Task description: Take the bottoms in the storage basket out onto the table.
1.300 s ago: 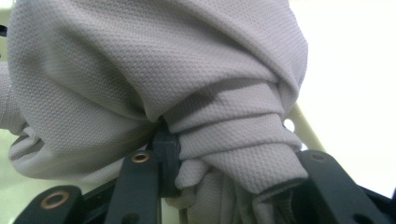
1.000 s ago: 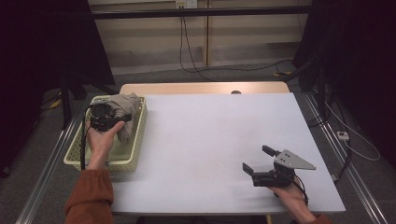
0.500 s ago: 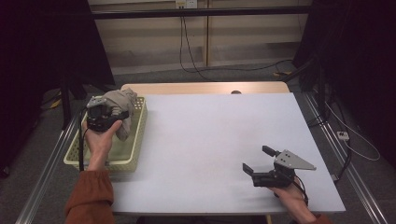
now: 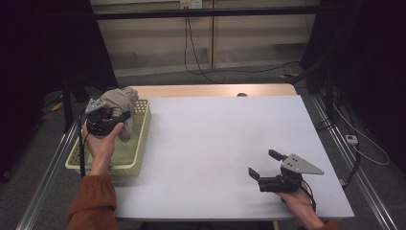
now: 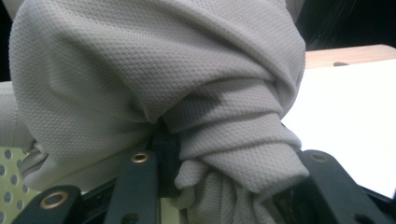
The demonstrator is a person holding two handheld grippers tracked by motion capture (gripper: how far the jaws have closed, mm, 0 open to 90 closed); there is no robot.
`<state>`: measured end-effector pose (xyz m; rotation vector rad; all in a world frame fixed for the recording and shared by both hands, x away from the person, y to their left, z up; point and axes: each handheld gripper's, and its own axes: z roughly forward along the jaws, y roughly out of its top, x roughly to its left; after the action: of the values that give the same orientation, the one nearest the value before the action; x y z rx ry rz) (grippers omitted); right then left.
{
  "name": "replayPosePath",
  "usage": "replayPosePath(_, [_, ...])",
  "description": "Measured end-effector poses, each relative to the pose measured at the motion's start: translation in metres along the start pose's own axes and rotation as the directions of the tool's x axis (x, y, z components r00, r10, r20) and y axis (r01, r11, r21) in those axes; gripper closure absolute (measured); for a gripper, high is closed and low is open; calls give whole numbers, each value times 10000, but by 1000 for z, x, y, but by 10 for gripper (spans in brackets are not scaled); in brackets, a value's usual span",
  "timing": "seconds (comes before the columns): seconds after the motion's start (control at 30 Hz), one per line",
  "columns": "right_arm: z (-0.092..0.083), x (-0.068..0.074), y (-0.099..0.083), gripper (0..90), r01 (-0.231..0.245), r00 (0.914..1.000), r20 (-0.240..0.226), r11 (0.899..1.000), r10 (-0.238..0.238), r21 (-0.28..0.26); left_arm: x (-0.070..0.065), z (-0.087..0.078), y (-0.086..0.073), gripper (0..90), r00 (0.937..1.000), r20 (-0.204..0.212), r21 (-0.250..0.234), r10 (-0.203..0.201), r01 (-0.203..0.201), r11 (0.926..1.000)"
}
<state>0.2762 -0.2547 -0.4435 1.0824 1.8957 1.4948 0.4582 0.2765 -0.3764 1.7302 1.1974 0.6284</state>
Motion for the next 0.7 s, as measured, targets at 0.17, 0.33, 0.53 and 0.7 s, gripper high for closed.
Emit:
replayPosePath(0.17, [-1,-1,0,1,22,10000,2,10000,-22,-8,-3,-3,2,578,10000,-15,-442,71,-72,9990])
replayPosePath(0.33, [0,-1,0,1,-1,10000,-5,10000,1,-10,-4,-7,4,577,10000,-68,-736,-5,0,9973])
replayPosePath(0.53, [-1,0,0,1,39,10000,-2,10000,-39,-10,-6,-10,6,576,9999,-125,-997,-63,50,9950])
replayPosePath(0.7, [-1,-1,0,1,23,10000,-6,10000,-23,-22,-6,-14,8,576,9997,-247,-1234,-11,-19,9924])
